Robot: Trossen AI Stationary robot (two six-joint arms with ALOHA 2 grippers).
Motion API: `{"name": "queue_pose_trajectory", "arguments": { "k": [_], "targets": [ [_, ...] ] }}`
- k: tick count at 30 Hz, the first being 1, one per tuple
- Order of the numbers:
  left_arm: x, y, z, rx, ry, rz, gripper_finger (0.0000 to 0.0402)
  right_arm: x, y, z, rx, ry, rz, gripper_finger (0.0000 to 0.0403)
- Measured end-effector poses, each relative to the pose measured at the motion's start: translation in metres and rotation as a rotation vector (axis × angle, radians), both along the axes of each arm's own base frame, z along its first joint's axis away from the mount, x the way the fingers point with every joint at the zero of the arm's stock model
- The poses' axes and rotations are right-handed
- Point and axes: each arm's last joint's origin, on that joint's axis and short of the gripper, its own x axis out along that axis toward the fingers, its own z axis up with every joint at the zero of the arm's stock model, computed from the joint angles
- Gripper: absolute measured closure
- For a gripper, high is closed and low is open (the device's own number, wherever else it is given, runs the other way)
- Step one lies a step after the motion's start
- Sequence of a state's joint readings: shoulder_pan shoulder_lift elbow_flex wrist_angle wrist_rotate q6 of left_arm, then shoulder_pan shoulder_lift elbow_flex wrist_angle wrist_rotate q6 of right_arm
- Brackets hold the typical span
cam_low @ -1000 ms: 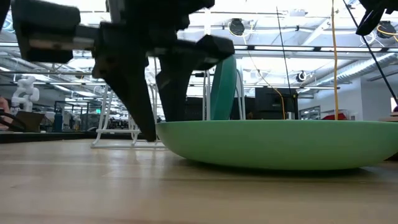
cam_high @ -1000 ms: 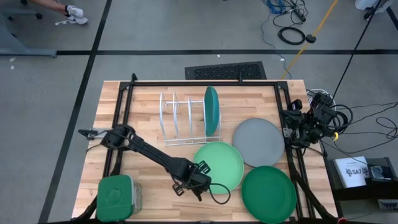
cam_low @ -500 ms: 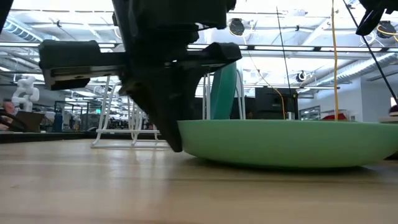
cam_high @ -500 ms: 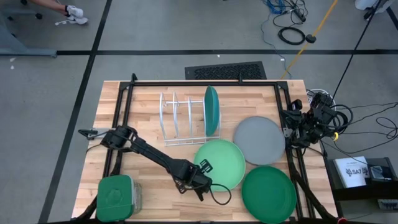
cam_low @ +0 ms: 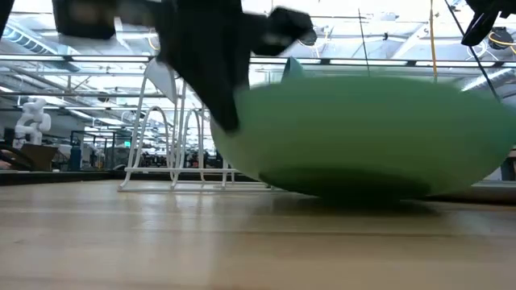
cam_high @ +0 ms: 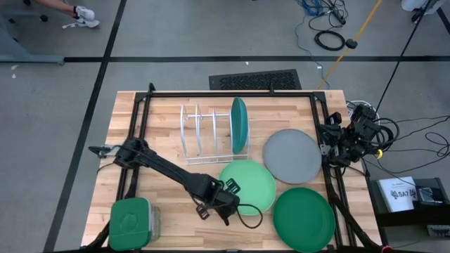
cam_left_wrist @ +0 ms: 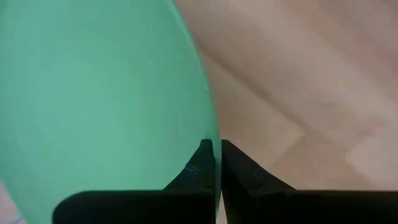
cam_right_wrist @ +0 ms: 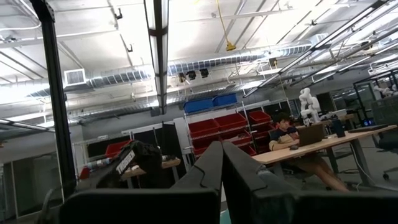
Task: Sort dishes
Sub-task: Put the light green plate into the dish rack
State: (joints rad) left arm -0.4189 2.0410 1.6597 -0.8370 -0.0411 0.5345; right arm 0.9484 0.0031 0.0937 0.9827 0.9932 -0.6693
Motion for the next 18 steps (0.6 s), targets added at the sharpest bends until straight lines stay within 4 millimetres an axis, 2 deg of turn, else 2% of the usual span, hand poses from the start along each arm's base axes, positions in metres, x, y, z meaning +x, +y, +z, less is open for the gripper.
{"name": "queue_pose_trajectory", "arguments": {
  "k": [2, 9, 15, 18],
  "targets": [
    [-0.004, 0.002, 0.019, -0.056, -0.030, -0.002, 0.0400, 0.000, 0.000, 0.000, 0.000, 0.000, 0.000, 0.0403],
    [-0.029, 0.022, 0.107, -0.222, -0.274, 0.070, 0.0401, 0.000, 0.000, 0.000, 0.001, -0.004, 0.003, 0.0403],
    [-0.075, 0.050, 0.196, -0.384, -0.597, 0.172, 0.0401, 0.000, 0.000, 0.000, 0.000, -0.003, 0.003, 0.0403],
    [-0.101, 0.060, 0.232, -0.441, -0.773, 0.216, 0.0401, 0.000, 0.000, 0.000, 0.001, -0.003, 0.003, 0.0403]
  ]
}}
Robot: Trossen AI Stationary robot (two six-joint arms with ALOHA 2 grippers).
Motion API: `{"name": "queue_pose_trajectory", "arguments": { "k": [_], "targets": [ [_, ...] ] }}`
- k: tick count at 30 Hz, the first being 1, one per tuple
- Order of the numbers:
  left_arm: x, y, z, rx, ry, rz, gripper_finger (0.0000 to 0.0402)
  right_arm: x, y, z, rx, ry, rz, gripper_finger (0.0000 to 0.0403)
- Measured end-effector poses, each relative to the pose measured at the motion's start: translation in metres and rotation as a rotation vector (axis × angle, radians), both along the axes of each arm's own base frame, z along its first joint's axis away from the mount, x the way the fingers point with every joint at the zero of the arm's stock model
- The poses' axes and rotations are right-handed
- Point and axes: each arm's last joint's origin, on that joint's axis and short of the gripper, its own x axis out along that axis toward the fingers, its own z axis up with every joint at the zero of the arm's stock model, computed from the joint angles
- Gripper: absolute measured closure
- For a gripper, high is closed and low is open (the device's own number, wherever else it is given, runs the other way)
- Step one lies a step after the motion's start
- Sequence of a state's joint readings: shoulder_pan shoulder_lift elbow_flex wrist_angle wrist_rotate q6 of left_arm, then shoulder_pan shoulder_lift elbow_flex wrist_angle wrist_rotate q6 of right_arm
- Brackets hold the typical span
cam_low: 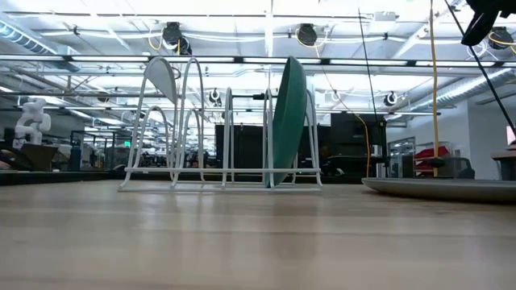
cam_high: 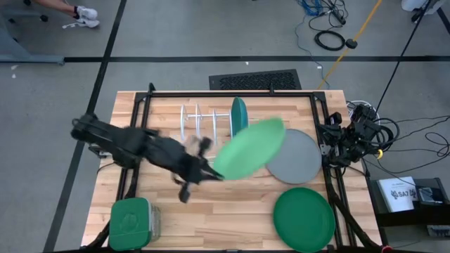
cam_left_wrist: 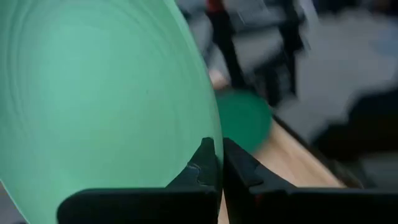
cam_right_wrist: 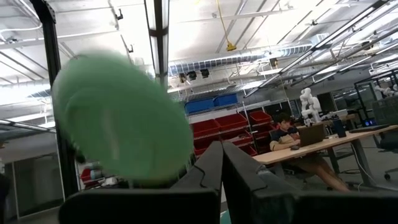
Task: Sort dishes
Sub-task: Put the light green plate into the dish rack
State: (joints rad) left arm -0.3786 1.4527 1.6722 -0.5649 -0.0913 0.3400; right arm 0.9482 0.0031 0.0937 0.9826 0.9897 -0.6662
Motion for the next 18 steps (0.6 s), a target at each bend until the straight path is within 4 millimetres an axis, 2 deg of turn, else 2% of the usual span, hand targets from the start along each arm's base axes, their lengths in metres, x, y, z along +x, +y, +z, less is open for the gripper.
{"name": "queue_pose_trajectory", "arguments": {
  "k": [5, 9, 13, 18],
  "targets": [
    [-0.034, 0.016, 0.040, -0.142, -0.208, 0.234, 0.0401, 0.000, 0.000, 0.000, 0.000, 0.000, 0.000, 0.0403],
    [-0.034, 0.025, 0.039, -0.311, -0.303, 0.383, 0.0401, 0.000, 0.000, 0.000, 0.000, 0.000, 0.000, 0.0403],
    [-0.016, 0.031, 0.009, -0.450, -0.304, 0.436, 0.0402, 0.000, 0.000, 0.000, 0.000, 0.000, 0.000, 0.0403],
    [0.003, 0.043, -0.049, -0.623, -0.328, 0.591, 0.0402, 0.000, 0.000, 0.000, 0.006, -0.002, 0.004, 0.0403]
  ]
}}
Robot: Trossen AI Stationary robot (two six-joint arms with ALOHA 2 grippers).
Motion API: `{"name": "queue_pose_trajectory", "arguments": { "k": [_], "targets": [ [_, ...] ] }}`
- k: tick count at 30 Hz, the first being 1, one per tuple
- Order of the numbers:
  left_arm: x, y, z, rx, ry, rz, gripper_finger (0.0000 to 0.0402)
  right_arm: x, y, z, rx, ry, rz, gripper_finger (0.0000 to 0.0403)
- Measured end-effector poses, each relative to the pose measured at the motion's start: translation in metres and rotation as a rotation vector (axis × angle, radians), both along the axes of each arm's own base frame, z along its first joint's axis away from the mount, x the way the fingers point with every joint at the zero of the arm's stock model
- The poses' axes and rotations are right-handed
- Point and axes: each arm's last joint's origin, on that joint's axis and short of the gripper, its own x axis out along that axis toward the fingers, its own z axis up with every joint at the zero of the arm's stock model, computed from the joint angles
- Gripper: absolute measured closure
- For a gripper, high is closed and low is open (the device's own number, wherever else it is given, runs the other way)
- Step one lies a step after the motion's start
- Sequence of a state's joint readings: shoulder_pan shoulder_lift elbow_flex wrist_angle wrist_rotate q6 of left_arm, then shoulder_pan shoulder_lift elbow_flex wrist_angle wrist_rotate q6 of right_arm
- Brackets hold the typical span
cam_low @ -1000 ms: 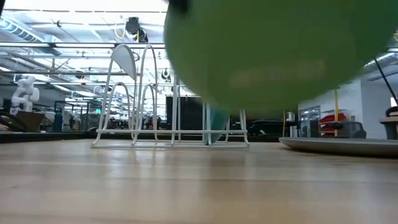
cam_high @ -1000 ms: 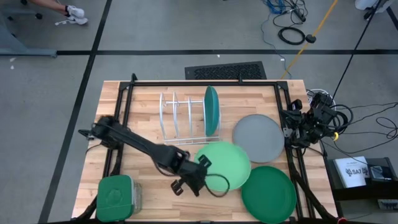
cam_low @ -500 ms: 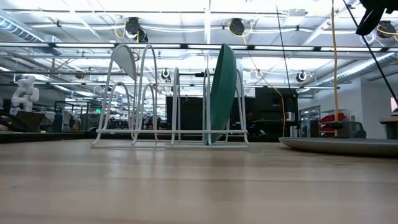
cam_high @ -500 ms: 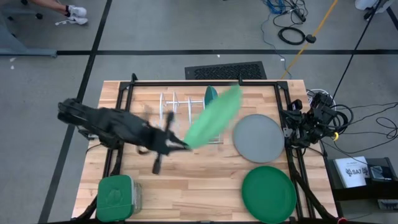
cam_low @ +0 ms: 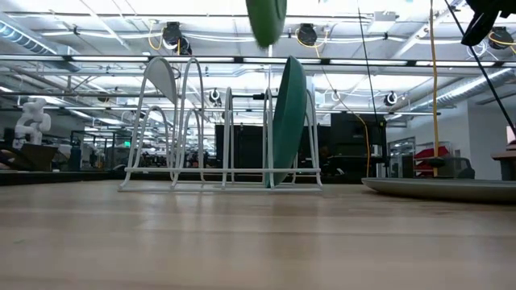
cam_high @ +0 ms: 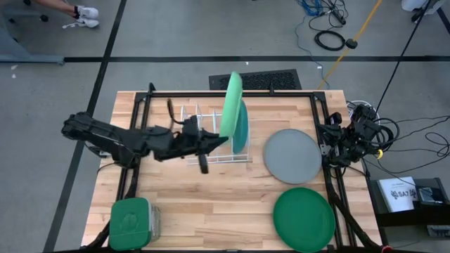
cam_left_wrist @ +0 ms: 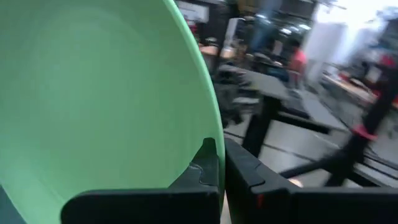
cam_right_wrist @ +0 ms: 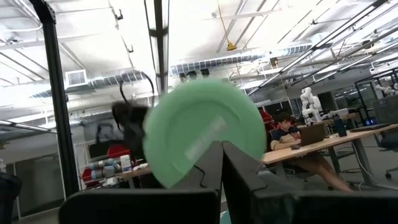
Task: Sort dishes
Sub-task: Put the light green plate into the dish rack
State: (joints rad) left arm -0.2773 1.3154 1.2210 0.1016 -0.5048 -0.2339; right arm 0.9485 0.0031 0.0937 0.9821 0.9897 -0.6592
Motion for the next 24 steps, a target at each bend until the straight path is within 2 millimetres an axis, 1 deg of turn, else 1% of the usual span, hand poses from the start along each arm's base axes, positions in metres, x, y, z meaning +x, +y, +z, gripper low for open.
{"name": "queue_pose_trajectory", "arguments": {
  "k": [2, 4, 7, 11, 16, 18, 21, 24],
  "targets": [
    [0.000, 0.004, -0.017, -0.026, -0.012, 0.072, 0.0402, 0.000, 0.000, 0.000, 0.002, -0.001, 0.001, 0.0403],
    [-0.005, 0.007, -0.025, -0.047, -0.054, 0.145, 0.0402, 0.000, 0.000, 0.000, 0.008, -0.003, 0.004, 0.0403],
    [-0.009, 0.010, -0.038, -0.128, -0.131, 0.163, 0.0402, 0.000, 0.000, 0.000, 0.010, -0.004, 0.006, 0.0403],
    [-0.008, 0.009, -0.067, -0.166, -0.094, 0.189, 0.0401, 0.000, 0.000, 0.000, 0.009, -0.003, 0.005, 0.0403],
    [-0.005, 0.010, -0.090, -0.205, -0.098, 0.234, 0.0401, 0.000, 0.000, 0.000, 0.007, -0.002, 0.005, 0.0403],
    [-0.003, 0.011, -0.095, -0.196, -0.086, 0.236, 0.0401, 0.000, 0.000, 0.000, 0.007, -0.002, 0.004, 0.0403],
    [0.000, 0.013, -0.096, -0.197, -0.092, 0.244, 0.0401, 0.000, 0.000, 0.000, 0.006, -0.002, 0.004, 0.0403],
    [0.007, 0.013, -0.106, -0.188, -0.052, 0.251, 0.0401, 0.000, 0.000, 0.000, 0.006, -0.002, 0.004, 0.0403]
  ]
}}
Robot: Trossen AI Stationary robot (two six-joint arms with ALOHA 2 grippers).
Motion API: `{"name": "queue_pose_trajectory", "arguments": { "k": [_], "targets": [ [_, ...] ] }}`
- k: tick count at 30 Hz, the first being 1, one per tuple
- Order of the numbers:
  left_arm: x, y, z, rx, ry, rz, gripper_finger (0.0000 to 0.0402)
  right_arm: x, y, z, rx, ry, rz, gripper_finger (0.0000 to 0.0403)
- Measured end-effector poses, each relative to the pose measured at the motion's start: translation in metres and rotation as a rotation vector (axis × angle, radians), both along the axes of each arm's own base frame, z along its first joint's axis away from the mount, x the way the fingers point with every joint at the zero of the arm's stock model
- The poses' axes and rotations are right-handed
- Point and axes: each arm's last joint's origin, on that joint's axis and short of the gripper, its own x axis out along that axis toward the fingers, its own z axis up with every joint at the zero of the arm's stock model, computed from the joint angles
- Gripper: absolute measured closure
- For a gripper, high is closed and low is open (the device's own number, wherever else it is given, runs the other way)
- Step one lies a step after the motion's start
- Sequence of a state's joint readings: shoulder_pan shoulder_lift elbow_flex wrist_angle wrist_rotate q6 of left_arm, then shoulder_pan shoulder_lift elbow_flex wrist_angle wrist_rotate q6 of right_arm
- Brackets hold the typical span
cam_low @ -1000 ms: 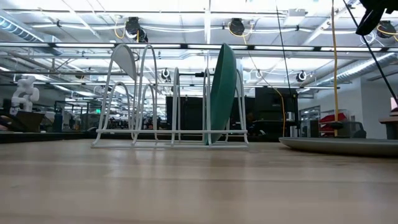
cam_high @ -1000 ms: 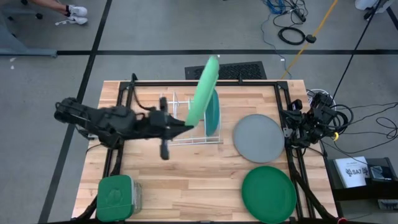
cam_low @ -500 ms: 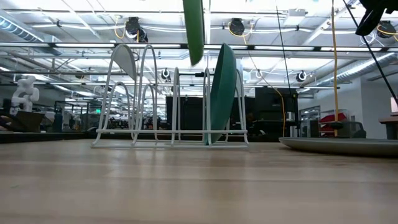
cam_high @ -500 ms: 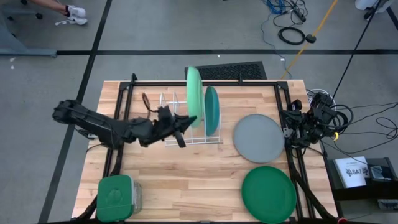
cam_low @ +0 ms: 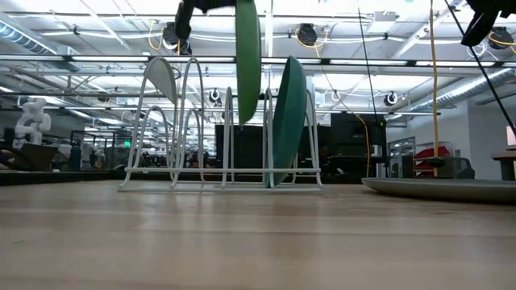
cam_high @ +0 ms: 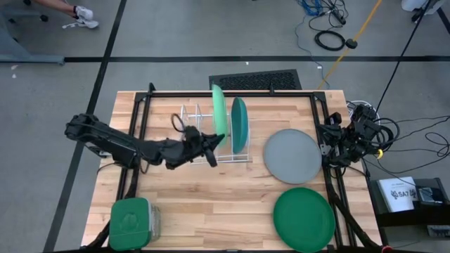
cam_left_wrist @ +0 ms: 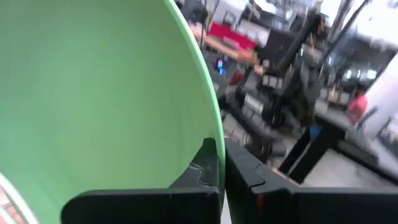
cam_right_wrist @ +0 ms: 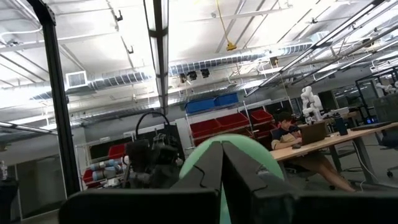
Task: Sort dishes
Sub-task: Put the light green plate into the dish rack
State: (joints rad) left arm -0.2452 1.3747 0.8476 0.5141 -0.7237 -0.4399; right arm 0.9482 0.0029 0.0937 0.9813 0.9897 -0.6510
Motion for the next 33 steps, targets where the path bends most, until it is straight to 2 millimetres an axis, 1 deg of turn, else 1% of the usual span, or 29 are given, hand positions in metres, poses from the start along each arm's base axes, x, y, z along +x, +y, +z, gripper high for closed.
{"name": "queue_pose_trajectory", "arguments": {
  "k": [5, 9, 16, 25, 33],
  "targets": [
    [0.011, 0.003, -0.014, -0.015, 0.026, 0.005, 0.0401, 0.000, 0.000, 0.000, -0.004, 0.002, -0.001, 0.0403],
    [0.021, 0.004, -0.030, -0.024, 0.050, 0.016, 0.0401, 0.000, 0.000, 0.000, -0.007, 0.005, -0.003, 0.0403],
    [0.033, 0.008, -0.051, -0.049, 0.081, 0.043, 0.0401, 0.000, 0.000, 0.000, -0.009, 0.009, -0.004, 0.0403],
    [0.039, 0.007, -0.063, -0.060, 0.099, 0.041, 0.0401, 0.000, 0.000, 0.000, -0.010, 0.010, -0.006, 0.0403],
    [0.040, 0.006, -0.067, -0.053, 0.123, 0.031, 0.0401, 0.000, 0.000, 0.000, -0.010, 0.009, -0.006, 0.0403]
  ]
}}
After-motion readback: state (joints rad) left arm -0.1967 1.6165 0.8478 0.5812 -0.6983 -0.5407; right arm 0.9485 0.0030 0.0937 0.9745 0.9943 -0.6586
